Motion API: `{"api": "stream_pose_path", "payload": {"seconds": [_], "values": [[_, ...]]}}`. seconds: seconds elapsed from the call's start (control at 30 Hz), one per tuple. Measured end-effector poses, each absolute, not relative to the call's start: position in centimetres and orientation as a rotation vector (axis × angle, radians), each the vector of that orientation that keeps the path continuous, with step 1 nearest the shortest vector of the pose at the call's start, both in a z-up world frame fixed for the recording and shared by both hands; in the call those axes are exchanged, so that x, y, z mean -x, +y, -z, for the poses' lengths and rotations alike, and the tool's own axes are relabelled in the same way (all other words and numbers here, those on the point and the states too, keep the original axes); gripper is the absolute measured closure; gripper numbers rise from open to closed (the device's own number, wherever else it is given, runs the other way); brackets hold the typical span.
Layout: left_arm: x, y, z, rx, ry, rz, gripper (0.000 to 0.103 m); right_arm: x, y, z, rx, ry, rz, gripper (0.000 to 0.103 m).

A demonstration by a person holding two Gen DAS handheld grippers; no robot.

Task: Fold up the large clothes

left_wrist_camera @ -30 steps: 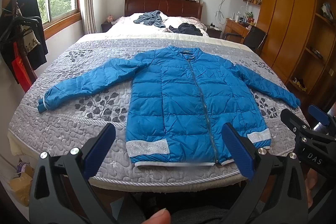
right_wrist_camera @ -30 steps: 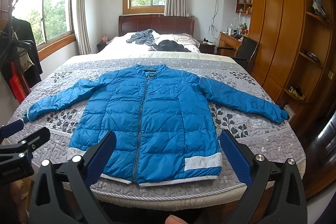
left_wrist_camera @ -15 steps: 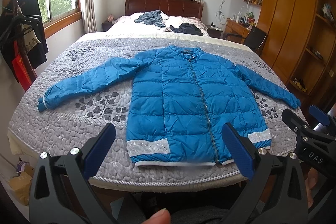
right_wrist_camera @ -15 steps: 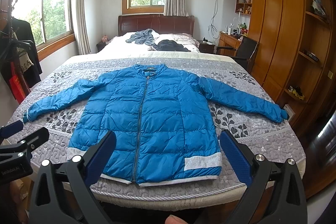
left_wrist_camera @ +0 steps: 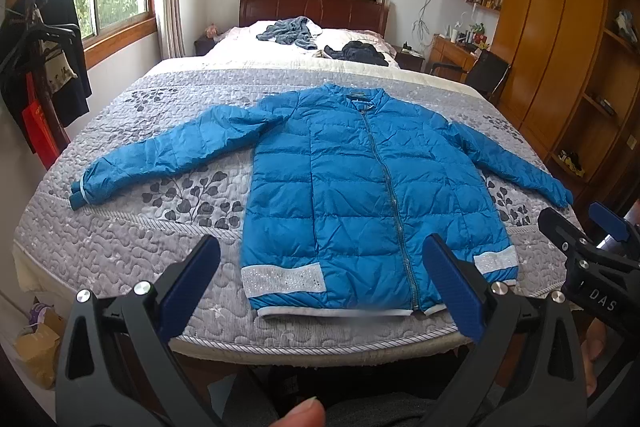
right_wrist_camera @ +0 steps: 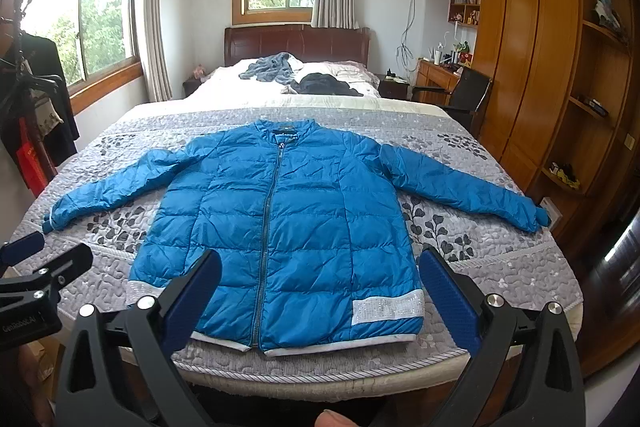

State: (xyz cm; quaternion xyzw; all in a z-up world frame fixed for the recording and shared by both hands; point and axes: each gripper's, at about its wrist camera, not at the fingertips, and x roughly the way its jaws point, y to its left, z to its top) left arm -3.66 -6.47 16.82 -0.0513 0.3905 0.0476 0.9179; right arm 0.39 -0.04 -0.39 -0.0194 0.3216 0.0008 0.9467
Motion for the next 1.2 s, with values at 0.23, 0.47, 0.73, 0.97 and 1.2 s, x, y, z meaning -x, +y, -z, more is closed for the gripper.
{"api": "stream_pose_path", "payload": {"seconds": [0.23, 0.47, 0.73, 0.97, 1.2], "values": [[2.8, -6.1, -16.0, 0.119, 0.817, -0.090, 0.003, -1.2, 0.3, 1.0, 0.050, 0.672, 0.002, 0.004], [-0.1, -4.5, -14.0, 0.201, 0.797, -0.024, 0.003, -3.6, -0.4, 2.1, 0.080, 0.648, -0.067, 0.004], [-8.2, -0.4, -10.5, 0.331, 0.808, 0.089, 0.003, -12.7, -17.9, 7.2, -0.410, 0.707, 0.000, 0.004], [-14.2, 2.4, -6.8, 0.523, 0.894, 0.237, 0.003, -14.1, -39.0, 15.7, -1.164, 0.591, 0.173, 0.016], [-16.8, 3.3, -7.1, 0.451, 0.815, 0.192, 0.003, -13.7, -48.4, 20.9, -1.488, 0.329, 0.261, 0.020]]}}
